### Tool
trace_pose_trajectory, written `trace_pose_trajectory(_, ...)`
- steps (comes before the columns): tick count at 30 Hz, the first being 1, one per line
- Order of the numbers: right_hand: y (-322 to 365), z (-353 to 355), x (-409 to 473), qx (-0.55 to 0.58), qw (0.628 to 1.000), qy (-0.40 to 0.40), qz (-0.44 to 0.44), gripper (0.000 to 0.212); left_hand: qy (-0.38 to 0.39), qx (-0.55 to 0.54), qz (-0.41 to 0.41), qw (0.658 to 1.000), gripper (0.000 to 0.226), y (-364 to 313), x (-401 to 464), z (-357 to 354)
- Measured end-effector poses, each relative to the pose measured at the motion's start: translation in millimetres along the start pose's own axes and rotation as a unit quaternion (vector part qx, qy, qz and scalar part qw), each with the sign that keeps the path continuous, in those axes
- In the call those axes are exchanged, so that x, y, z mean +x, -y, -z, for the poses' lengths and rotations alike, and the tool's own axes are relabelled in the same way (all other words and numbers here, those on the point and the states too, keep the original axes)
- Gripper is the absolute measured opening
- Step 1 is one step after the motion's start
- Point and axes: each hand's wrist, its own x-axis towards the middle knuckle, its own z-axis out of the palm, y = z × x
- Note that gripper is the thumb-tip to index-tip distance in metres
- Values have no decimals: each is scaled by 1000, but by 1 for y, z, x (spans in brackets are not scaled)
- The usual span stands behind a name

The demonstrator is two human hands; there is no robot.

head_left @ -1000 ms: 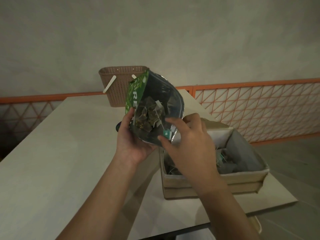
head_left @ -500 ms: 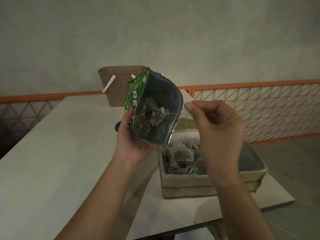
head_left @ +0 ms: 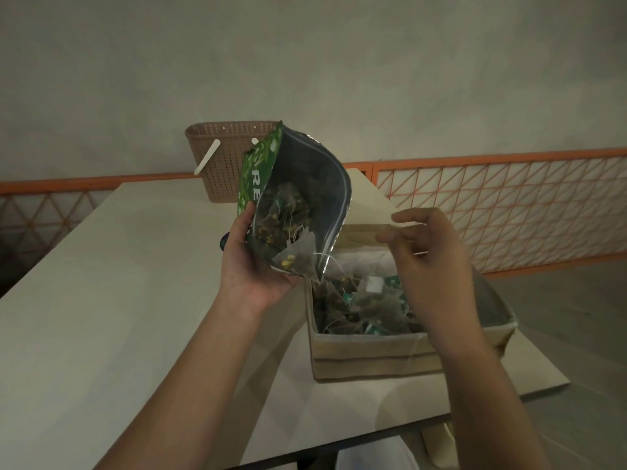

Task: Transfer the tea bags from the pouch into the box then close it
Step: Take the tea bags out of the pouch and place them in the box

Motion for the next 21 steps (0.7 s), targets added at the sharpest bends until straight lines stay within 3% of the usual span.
trace_pose_trajectory(3,-3,-7,-3,-90,994,35,43,10,-6,0,-2,1000,56,-1,1,0)
trace_pose_trajectory(5,3,-16,-9,-58,996,39,60,6,-2,2,7,1000,61,0,0,-1)
trace_pose_trajectory(7,10,-26,-16,-23,996,57,72,15,9,-1,4,1000,63,1,-1,-2)
trace_pose_trajectory(11,11,-43,-24,-124,979,128,95,43,0,7,-9,1000,62,0,-1,0)
trace_pose_trajectory(13,9,-46,-24,-136,974,152,99,32,-3,4,-6,1000,60,1,-1,0)
trace_pose_trajectory(16,11,-38,-23,-51,986,148,62,8,5,9,-12,1000,61,2,-2,1)
trace_pose_trajectory(21,14,-13,-16,86,995,45,3,11,0,18,-9,1000,58,-1,-1,3)
